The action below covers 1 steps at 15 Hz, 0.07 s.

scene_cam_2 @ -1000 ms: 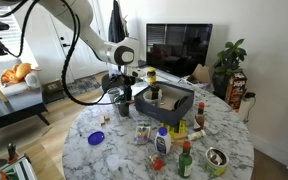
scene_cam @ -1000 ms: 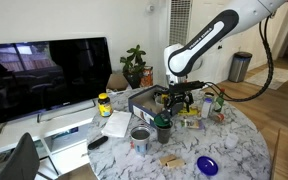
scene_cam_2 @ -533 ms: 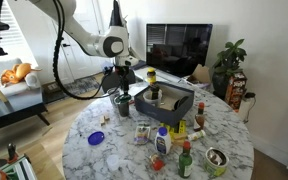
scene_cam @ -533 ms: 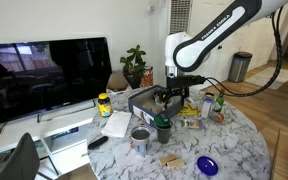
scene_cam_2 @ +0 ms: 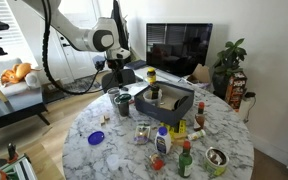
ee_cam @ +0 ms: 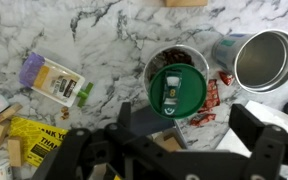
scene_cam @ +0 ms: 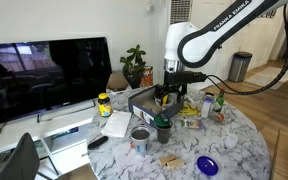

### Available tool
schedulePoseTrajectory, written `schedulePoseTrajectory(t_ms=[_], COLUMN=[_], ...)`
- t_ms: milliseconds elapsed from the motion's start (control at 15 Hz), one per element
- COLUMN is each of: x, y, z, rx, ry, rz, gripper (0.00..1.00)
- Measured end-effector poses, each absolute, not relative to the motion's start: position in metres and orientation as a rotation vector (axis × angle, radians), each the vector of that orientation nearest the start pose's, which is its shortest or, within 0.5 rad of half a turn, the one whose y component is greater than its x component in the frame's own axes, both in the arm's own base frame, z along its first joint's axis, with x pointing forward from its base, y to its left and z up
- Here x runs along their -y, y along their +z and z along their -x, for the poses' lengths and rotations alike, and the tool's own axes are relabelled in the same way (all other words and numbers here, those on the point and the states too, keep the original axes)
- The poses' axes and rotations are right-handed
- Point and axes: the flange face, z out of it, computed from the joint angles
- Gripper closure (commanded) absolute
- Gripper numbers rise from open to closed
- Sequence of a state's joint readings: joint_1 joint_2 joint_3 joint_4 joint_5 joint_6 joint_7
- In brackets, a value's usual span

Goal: Put the green lid on the table then place the black remote control on the green lid, put the green lid on top of the silver cup on the right.

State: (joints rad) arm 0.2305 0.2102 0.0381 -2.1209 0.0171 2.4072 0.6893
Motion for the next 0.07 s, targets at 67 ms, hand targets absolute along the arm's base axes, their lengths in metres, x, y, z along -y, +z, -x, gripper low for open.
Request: schedulePoseTrajectory(t_ms=[67], x=[-0.1518], y=[0.3192], z=[-0.5573], rx=[-0.668], ry=[-0.088], rz=[3.015], gripper=[0.00])
